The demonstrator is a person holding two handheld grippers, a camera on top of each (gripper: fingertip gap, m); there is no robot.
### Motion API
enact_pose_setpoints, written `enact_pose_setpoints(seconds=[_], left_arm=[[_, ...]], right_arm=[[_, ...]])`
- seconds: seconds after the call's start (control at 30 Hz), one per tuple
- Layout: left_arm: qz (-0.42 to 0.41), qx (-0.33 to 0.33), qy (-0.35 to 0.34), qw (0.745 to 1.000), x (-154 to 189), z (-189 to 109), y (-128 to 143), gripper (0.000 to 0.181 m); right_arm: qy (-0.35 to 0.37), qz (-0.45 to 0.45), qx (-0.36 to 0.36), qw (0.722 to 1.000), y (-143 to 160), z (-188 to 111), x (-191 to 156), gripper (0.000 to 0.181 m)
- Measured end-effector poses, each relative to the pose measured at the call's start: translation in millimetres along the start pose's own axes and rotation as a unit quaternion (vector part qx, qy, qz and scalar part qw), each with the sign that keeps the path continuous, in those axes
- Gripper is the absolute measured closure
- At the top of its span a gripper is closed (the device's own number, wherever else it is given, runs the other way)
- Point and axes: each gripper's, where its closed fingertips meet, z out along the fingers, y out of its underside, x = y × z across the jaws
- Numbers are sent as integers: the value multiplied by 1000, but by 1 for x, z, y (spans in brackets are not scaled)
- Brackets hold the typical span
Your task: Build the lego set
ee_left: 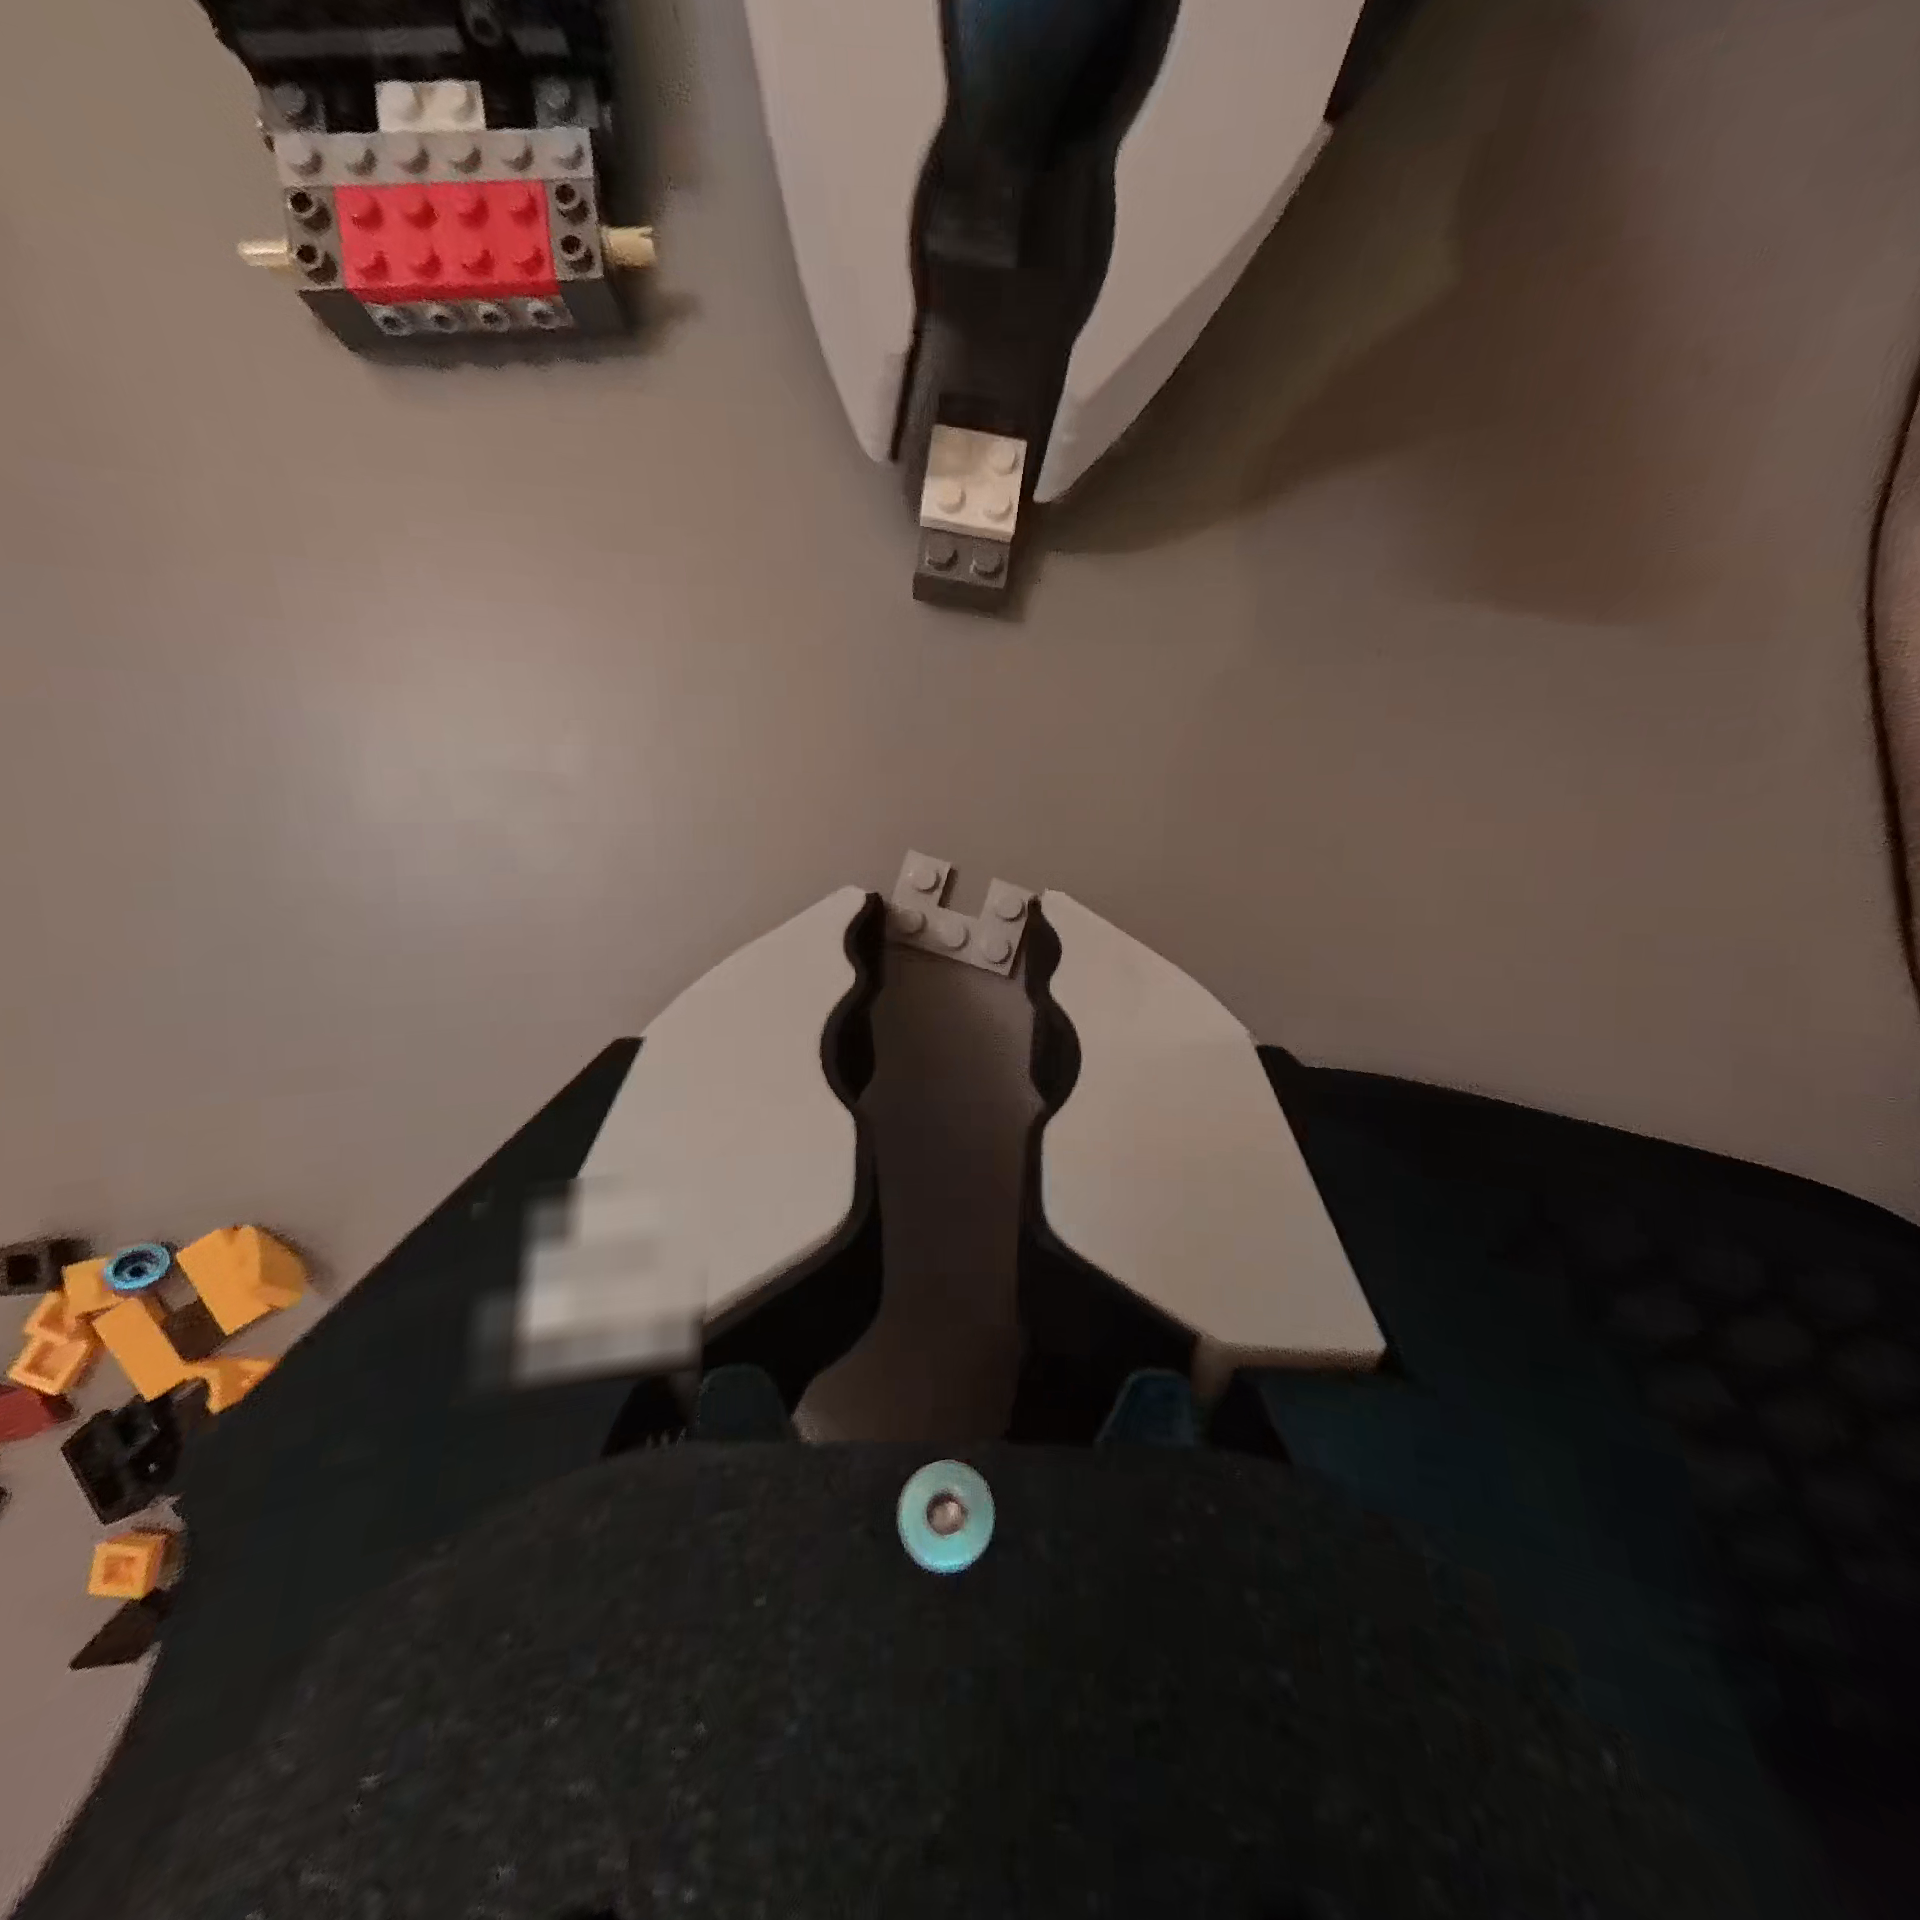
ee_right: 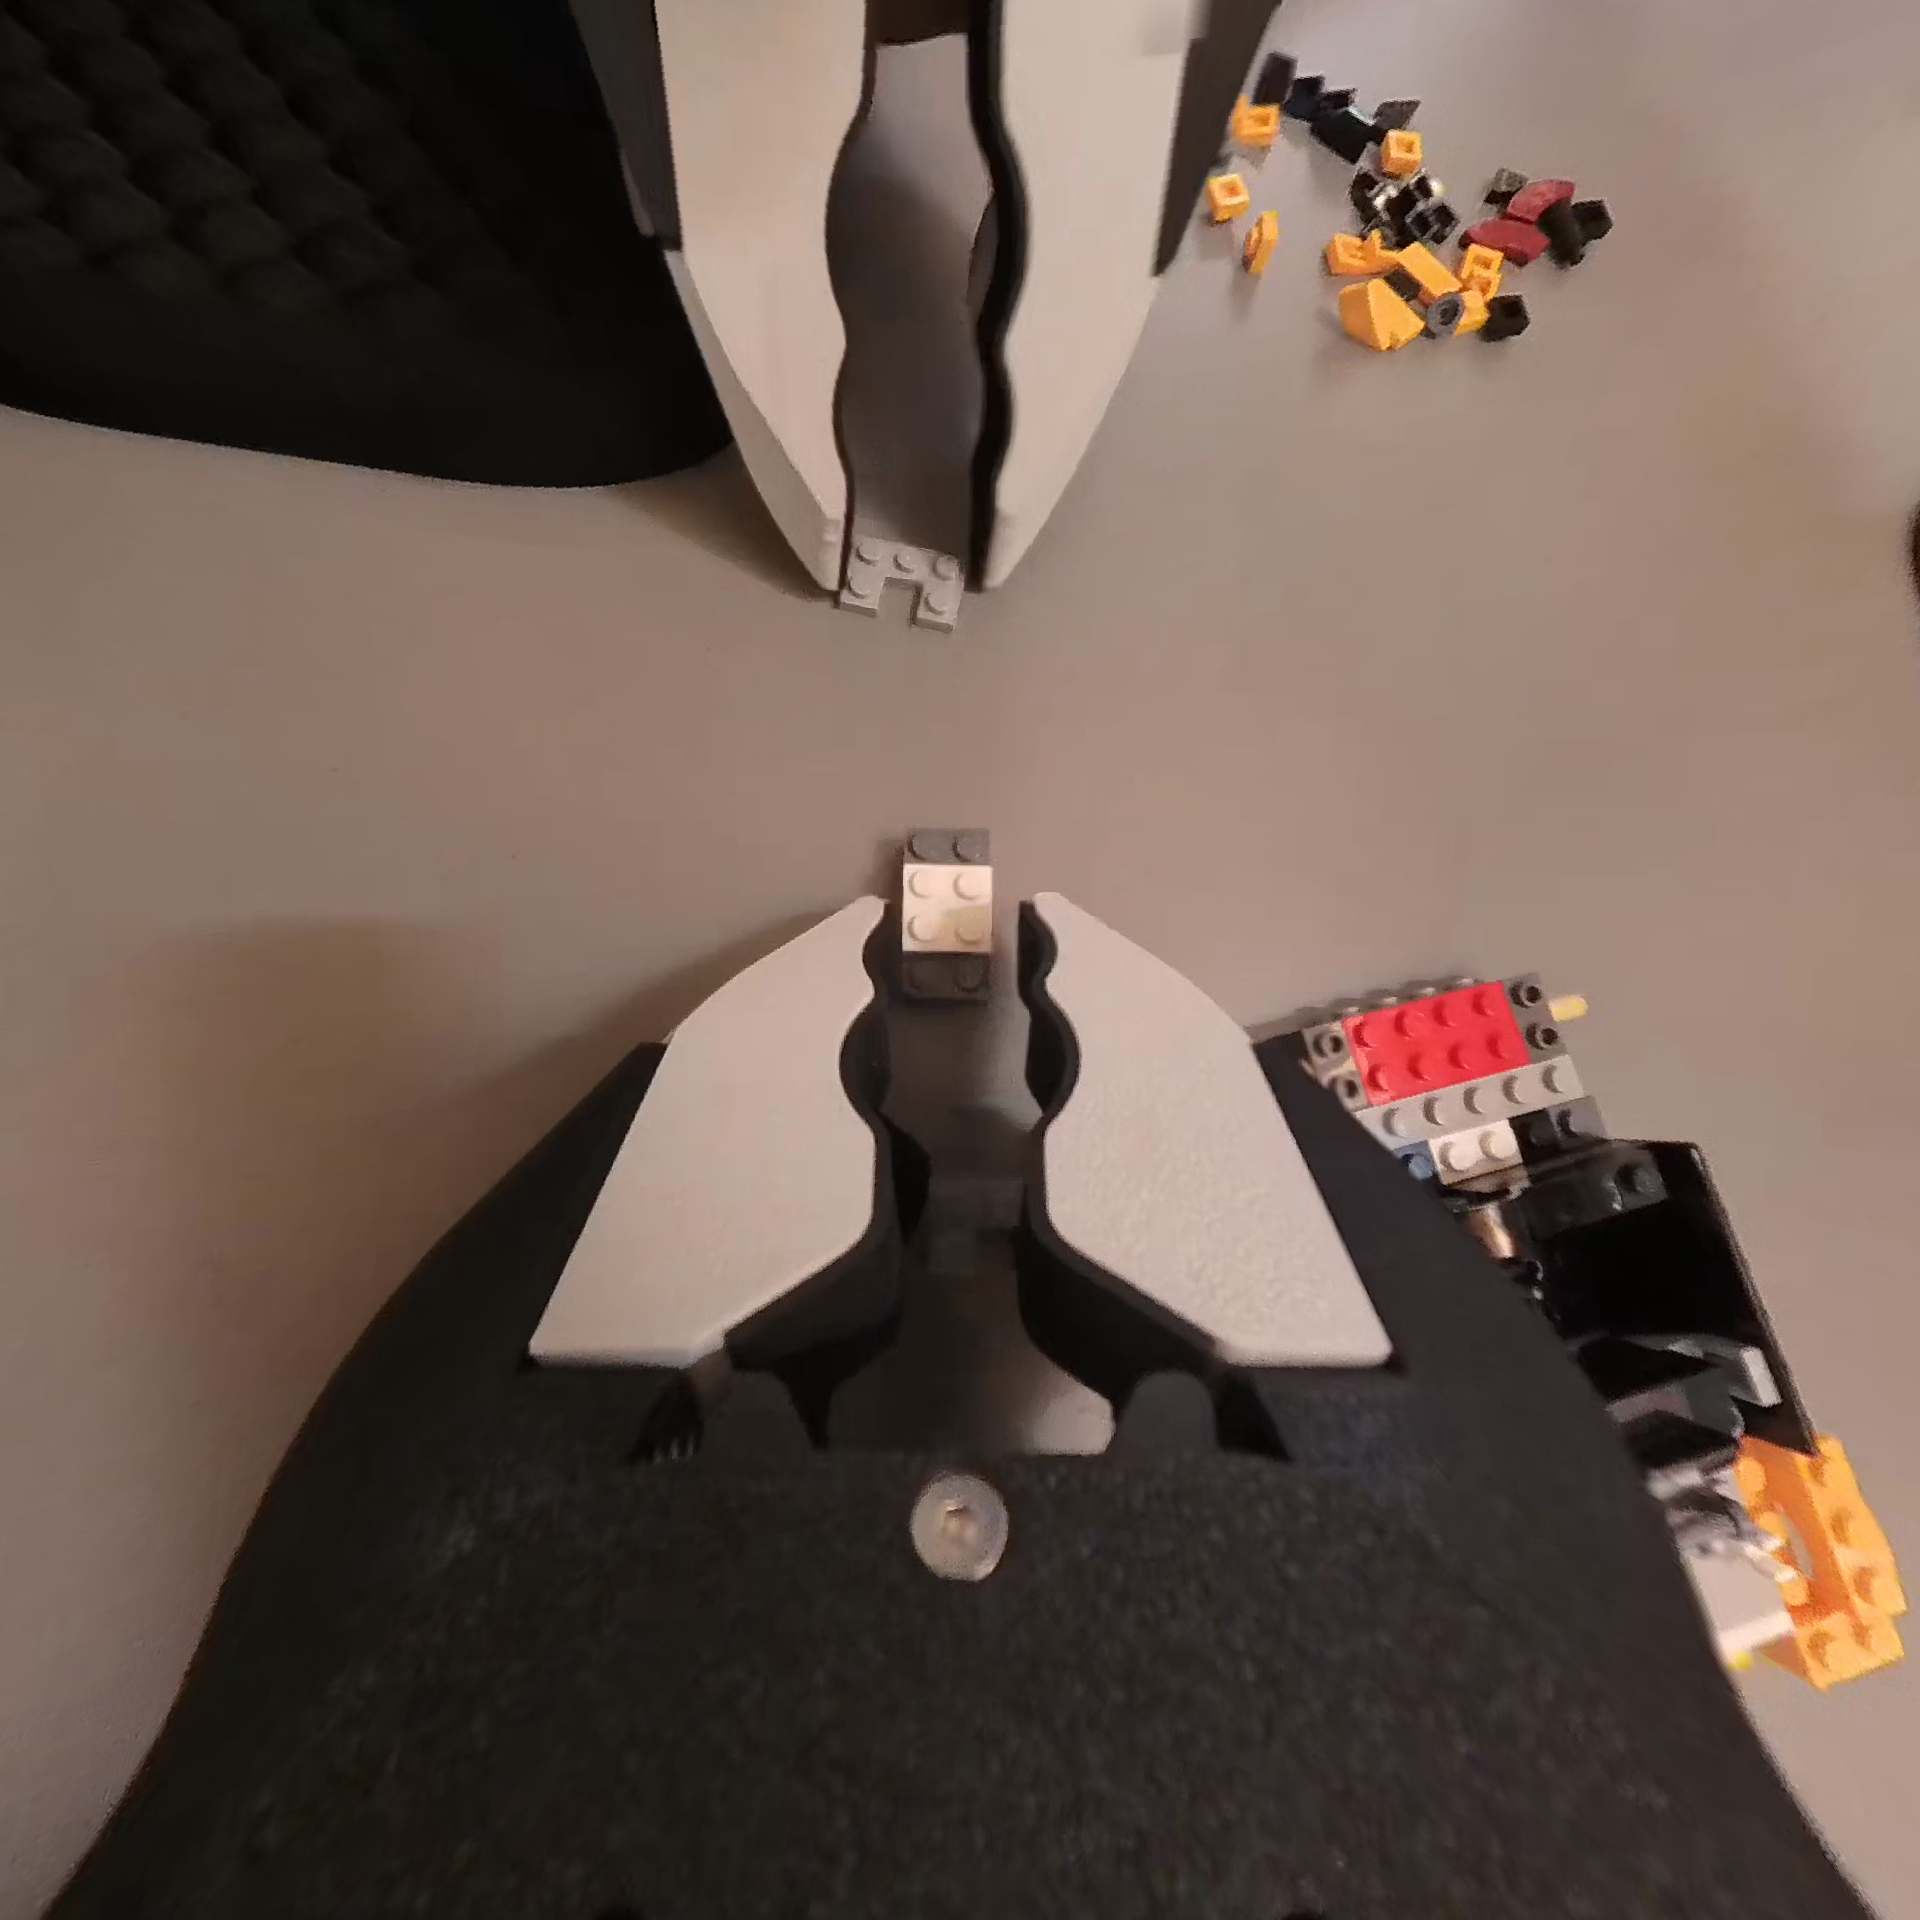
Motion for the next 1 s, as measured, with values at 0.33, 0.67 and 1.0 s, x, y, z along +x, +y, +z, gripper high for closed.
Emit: enact_pose_setpoints(seconds=[0.33,0.67,1.0], left_arm=[[32,167,-121,978,-21,-30,-65,157],[151,292,-311,892,-14,-81,-119,157],[102,344,-198,912,3,-83,-124,153]], right_arm=[[-19,165,131,977,-47,-27,8,155],[-83,345,329,875,-97,-70,26,172],[-149,207,156,954,-78,-76,10,178]])
